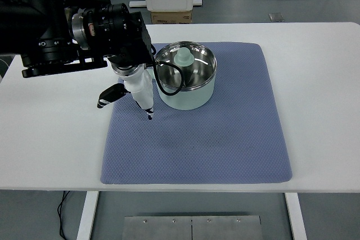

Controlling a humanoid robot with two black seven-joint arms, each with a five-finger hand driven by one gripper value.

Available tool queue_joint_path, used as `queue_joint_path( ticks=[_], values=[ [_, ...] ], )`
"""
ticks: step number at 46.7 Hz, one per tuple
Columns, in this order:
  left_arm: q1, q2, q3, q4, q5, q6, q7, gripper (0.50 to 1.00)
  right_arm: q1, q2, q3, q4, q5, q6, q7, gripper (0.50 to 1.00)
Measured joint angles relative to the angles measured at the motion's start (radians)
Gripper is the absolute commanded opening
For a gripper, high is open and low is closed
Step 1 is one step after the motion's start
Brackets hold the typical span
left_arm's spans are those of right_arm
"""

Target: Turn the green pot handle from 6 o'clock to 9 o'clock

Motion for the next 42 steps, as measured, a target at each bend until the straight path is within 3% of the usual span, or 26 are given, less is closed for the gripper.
queue_joint_path(
  ticks=[26, 30, 42],
  values=[
    [0.014, 0.005, -0.3, -0.113, -0.299, 0.0, 0.0, 1.0, -0.001, 0.0, 0.0, 0.0, 0.0, 0.001, 0.0, 1.0],
    [0.014, 0.026, -0.364, -0.081, -0.321, 0.0, 0.001, 1.0, 0.0, 0.0, 0.0, 0.0, 0.0, 0.0, 0.0, 1.0],
    [0.018, 0.031, -0.413, 0.201, -0.623, 0.0, 0.011, 1.0, 0.0, 0.0, 0.0, 0.0, 0.0, 0.0, 0.0, 1.0]
  ],
)
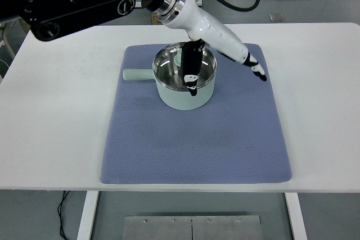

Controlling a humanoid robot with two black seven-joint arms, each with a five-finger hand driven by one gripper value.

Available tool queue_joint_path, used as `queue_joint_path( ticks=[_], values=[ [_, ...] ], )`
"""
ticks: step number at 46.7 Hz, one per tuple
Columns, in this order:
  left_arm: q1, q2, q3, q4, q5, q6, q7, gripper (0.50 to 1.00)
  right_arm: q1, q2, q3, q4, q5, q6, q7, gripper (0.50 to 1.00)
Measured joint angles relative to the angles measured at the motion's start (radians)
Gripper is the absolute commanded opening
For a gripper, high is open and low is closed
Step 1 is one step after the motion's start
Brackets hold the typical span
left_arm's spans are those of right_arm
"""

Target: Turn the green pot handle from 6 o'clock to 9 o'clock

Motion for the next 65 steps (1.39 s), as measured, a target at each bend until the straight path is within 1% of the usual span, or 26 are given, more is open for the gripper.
queue_joint_path(
  ticks=[5, 9, 14, 18, 21, 29, 32, 34, 38, 40, 44, 48, 52, 59, 65],
  values=[
    [0.01, 0.002, 0.001, 0.152, -0.208, 0.0, 0.0, 1.0, 0.0, 0.0, 0.0, 0.0, 0.0, 0.0, 0.0, 1.0],
    [0.026, 0.006, 0.002, 0.228, -0.352, 0.0, 0.0, 1.0, 0.0, 0.0, 0.0, 0.0, 0.0, 0.0, 0.0, 1.0],
    [0.046, 0.007, 0.003, 0.27, -0.516, 0.0, 0.0, 1.0, -0.001, 0.0, 0.0, 0.0, 0.0, 0.0, 0.0, 1.0],
    [0.068, 0.007, 0.003, 0.288, -0.602, 0.0, 0.0, 1.0, 0.0, 0.0, 0.0, 0.0, 0.0, 0.0, 0.0, 1.0],
    [0.084, 0.007, 0.004, 0.31, -0.639, 0.0, 0.0, 1.0, 0.0, 0.0, 0.0, 0.0, 0.0, 0.0, 0.0, 1.0],
    [0.133, 0.0, 0.003, 0.429, -0.679, 0.0, 0.0, 1.0, -0.001, 0.0, 0.0, 0.0, 0.0, 0.0, 0.0, 1.0],
    [0.156, -0.003, 0.002, 0.456, -0.721, 0.0, -0.001, 1.0, 0.0, 0.0, 0.0, 0.0, 0.0, 0.0, 0.0, 1.0],
    [0.177, -0.005, 0.002, 0.474, -0.766, 0.016, 0.0, 1.0, 0.0, 0.0, 0.0, 0.0, 0.0, 0.0, 0.0, 1.0],
    [0.202, -0.008, 0.002, 0.521, -0.848, 0.094, 0.002, 1.0, 0.0, 0.0, 0.0, 0.0, 0.0, 0.0, 0.0, 1.0],
    [0.209, -0.01, 0.002, 0.544, -0.876, 0.121, 0.007, 1.0, 0.0, 0.0, 0.0, 0.0, 0.0, 0.0, 0.0, 1.0],
    [0.221, -0.017, -0.001, 0.582, -0.93, 0.155, 0.036, 1.0, 0.0, 0.0, 0.0, 0.0, 0.0, 0.0, 0.0, 1.0],
    [0.243, -0.018, -0.003, 0.61, -1.001, 0.16, 0.068, 1.0, -0.001, 0.0, 0.0, 0.0, 0.0, 0.0, 0.0, 1.0],
    [0.272, -0.018, -0.004, 0.634, -1.048, 0.159, 0.073, 1.0, 0.0, 0.0, 0.0, 0.0, 0.0, 0.0, 0.0, 1.0],
    [0.318, -0.018, -0.004, 0.643, -1.077, 0.165, 0.071, 1.0, 0.0, 0.0, 0.0, 0.0, 0.0, 0.0, 0.0, 1.0],
    [0.356, -0.02, -0.005, 0.644, -1.156, 0.205, 0.073, 1.0, -0.001, 0.0, 0.0, 0.0, 0.0, 0.0, 0.0, 1.0]
  ],
)
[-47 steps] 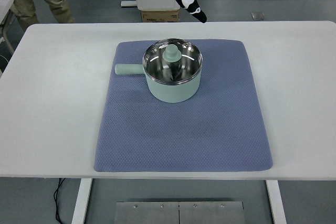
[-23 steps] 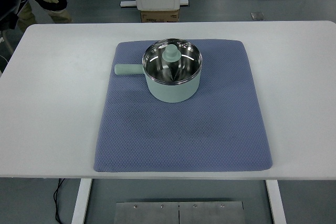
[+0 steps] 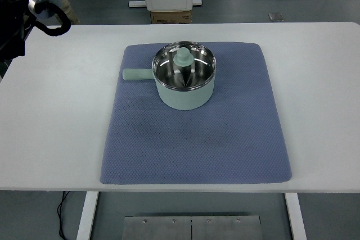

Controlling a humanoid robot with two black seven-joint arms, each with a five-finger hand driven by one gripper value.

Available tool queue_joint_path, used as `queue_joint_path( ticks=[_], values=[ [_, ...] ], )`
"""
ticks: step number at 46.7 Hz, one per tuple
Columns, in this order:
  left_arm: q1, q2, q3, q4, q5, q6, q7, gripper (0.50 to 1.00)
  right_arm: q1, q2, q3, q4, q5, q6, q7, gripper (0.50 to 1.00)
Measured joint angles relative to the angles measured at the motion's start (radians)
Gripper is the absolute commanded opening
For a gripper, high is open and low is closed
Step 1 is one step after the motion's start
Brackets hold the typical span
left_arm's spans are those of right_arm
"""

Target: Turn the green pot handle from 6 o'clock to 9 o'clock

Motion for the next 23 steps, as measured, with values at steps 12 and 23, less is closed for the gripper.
queue_joint_path(
  ticks=[12, 23],
  values=[
    [0.102, 0.0, -0.002, 0.0, -0.238, 0.081, 0.002, 1.0, 0.0, 0.0, 0.0, 0.0, 0.0, 0.0, 0.0, 1.0],
    [0.197, 0.0, -0.044, -0.001, -0.407, 0.173, 0.002, 1.0, 0.0, 0.0, 0.0, 0.0, 0.0, 0.0, 0.0, 1.0]
  ],
)
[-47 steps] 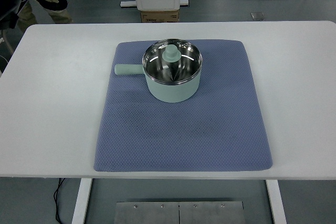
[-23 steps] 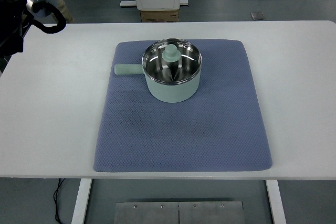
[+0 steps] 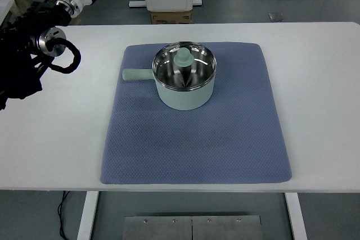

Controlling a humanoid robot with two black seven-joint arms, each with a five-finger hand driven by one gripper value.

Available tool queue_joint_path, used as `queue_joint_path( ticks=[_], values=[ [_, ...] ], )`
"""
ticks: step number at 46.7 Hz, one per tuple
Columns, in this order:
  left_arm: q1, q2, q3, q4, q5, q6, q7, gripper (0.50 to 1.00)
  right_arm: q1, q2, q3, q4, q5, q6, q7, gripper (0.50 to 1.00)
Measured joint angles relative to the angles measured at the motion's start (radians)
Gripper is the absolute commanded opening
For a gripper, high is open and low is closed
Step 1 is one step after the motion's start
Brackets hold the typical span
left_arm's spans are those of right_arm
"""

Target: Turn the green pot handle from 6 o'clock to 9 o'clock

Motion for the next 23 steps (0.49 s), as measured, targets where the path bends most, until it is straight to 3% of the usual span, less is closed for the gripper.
queue_joint_path(
  ticks=[10, 23],
  values=[
    [0.122, -0.008, -0.172, 0.001, -0.008, 0.048, 0.001, 1.0, 0.0, 0.0, 0.0, 0.0, 0.0, 0.0, 0.0, 1.0],
    [0.226, -0.035, -0.314, 0.001, -0.009, 0.056, 0.001, 1.0, 0.0, 0.0, 0.0, 0.0, 0.0, 0.0, 0.0, 1.0]
  ],
)
